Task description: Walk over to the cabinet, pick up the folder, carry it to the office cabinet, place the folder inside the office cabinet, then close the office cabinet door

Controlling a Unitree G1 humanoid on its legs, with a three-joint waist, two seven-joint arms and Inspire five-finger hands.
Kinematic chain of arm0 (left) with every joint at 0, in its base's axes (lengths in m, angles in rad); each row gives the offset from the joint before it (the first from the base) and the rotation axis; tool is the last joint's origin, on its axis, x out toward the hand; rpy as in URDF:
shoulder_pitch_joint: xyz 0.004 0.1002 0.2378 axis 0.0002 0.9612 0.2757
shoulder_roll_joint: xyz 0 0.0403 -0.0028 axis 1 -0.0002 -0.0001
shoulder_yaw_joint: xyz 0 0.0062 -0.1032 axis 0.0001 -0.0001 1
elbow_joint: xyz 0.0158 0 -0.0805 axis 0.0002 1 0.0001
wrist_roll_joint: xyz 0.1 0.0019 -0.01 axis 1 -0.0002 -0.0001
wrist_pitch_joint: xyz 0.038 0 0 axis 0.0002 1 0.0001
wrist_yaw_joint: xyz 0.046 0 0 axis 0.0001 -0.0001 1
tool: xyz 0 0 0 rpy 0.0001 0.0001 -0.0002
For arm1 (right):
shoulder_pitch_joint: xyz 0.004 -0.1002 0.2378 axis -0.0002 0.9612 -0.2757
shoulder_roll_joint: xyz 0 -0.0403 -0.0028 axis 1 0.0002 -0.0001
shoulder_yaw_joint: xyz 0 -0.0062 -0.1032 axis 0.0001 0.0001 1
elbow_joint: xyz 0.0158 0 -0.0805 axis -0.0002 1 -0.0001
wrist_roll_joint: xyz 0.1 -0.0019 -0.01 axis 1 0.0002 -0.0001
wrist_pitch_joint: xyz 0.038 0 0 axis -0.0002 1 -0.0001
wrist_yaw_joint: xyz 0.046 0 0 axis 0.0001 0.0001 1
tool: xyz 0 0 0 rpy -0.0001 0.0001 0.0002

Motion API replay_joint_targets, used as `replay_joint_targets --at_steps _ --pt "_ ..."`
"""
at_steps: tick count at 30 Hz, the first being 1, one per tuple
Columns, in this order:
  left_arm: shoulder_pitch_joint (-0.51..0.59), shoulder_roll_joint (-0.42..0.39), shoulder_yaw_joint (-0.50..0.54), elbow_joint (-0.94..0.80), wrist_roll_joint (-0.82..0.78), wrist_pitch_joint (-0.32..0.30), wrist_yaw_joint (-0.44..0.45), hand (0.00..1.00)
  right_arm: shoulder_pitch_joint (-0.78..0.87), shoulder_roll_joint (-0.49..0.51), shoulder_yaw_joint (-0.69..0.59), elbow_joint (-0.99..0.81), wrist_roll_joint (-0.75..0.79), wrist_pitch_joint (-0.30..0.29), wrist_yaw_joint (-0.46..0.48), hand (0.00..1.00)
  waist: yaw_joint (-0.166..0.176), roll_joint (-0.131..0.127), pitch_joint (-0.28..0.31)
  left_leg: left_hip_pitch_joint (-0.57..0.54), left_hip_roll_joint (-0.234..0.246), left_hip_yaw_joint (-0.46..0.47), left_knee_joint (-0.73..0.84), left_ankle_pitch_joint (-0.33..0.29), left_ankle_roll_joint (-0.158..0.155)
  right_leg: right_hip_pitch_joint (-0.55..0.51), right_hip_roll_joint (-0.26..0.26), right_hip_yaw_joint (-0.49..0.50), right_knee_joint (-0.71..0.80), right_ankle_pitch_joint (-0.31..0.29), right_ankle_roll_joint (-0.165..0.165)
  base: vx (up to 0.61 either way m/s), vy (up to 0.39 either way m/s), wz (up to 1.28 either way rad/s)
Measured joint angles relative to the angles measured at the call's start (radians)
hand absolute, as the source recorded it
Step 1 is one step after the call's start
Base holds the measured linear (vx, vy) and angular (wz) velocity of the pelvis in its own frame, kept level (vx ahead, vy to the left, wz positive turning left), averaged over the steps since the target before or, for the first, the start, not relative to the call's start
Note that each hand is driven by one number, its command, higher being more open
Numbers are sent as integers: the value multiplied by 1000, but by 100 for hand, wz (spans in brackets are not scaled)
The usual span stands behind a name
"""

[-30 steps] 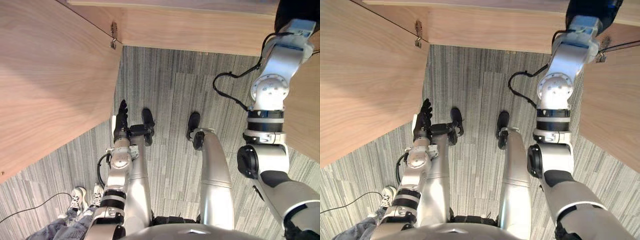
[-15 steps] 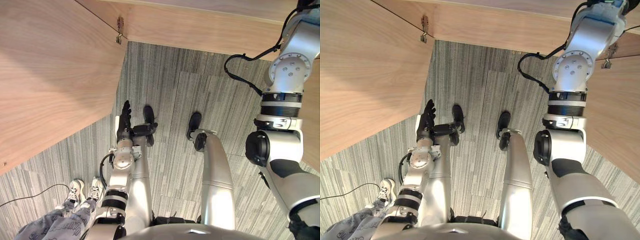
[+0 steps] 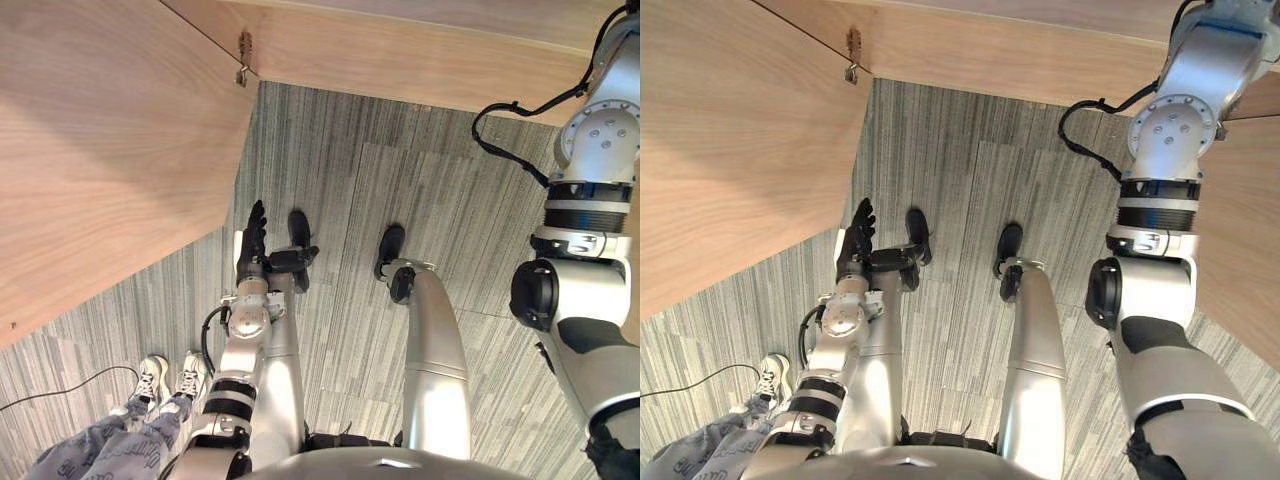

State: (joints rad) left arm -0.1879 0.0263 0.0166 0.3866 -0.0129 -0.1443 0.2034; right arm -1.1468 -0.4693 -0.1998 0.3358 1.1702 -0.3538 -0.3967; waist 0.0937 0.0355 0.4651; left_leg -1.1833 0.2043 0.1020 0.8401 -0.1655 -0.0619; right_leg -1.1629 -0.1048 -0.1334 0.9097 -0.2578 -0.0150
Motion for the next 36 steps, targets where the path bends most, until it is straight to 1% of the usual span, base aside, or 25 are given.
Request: replay_joint_targets --at_steps 1,6,9,11,14,17,19,20,22,23,25,26,28,33,36 --pt "2 3 0 -1 0 0 -5 100 18 -32 27 0 -48 20 18 100 -3 0 0 1 1 2 -1 0 0 3 0 -1 -3 0 0 -12 38 0" --pt "14 13 0 2 3 0 -16 100 86 -134 107 2 -181 89 92 100 -15 -1 -1 16 10 21 -16 2 3 21 0 -5 -22 2 0 -1 23 0" --pt "19 20 1 3 4 0 -17 100 139 -189 147 4 -235 129 140 100 -22 -1 -1 21 16 31 -20 2 3 27 1 -6 -28 2 0 5 35 -1" --pt "20 27 1 4 5 0 -23 100 163 -215 164 13 -246 153 167 100 -27 -1 -1 22 17 32 -23 2 3 27 1 -6 -32 2 0 3 39 -1" --pt "22 37 0 9 6 0 -32 100 190 -259 214 39 -281 179 201 100 -31 -1 -1 27 21 39 -30 2 3 30 4 -5 -41 6 0 0 32 -4" --pt "27 53 1 10 10 0 -36 100 204 -338 277 42 -354 183 242 100 -33 -2 -1 29 39 54 -33 2 4 34 16 -4 -55 16 -1 5 35 -13" --pt "34 60 1 12 24 -1 -42 100 227 -417 343 35 -449 183 284 100 -38 -2 -1 35 41 54 -37 2 4 42 18 -5 -60 17 -1 3 32 -3" --pt "37 63 0 12 24 -1 -45 100 233 -437 364 30 -477 183 292 100 -40 -2 -1 39 41 54 -40 2 4 45 19 -6 -62 17 -1 0 0 0" --pt "51 75 0 15 29 -5 -61 100 252 -499 431 18 -607 183 331 100 -43 -9 -7 50 43 60 -48 2 4 53 20 -5 -69 17 -1 3 11 -2" --pt "54 80 0 15 35 -7 -63 100 258 -511 442 13 -635 183 336 100 -43 -11 -9 50 44 60 -48 2 4 53 22 -5 -70 17 -1 4 22 -5" --pt "55 98 2 24 55 -9 -73 100 270 -536 469 4 -741 183 355 100 -43 -24 -17 50 50 65 -50 2 4 54 28 -6 -78 17 -2 2 24 -5" --pt "55 101 2 26 59 -10 -76 100 271 -542 477 4 -763 183 357 100 -43 -25 -18 50 51 65 -51 2 4 55 29 -6 -79 18 -2 0 0 0" --pt "55 105 3 32 65 -18 -81 100 272 -567 497 0 -859 182 360 100 -43 -28 -20 51 52 65 -52 2 4 57 30 -7 -79 18 -2 0 0 0" --pt "55 106 4 34 65 -19 -83 100 310 -597 498 -36 -984 183 358 100 -39 -36 -25 51 53 69 -55 2 4 58 30 -8 -83 18 -3 3 15 0" --pt "55 106 6 38 65 -20 -88 100 326 -599 498 -47 -1011 183 367 100 -39 -37 -28 52 53 70 -58 2 4 59 30 -9 -86 18 -3 2 11 0"
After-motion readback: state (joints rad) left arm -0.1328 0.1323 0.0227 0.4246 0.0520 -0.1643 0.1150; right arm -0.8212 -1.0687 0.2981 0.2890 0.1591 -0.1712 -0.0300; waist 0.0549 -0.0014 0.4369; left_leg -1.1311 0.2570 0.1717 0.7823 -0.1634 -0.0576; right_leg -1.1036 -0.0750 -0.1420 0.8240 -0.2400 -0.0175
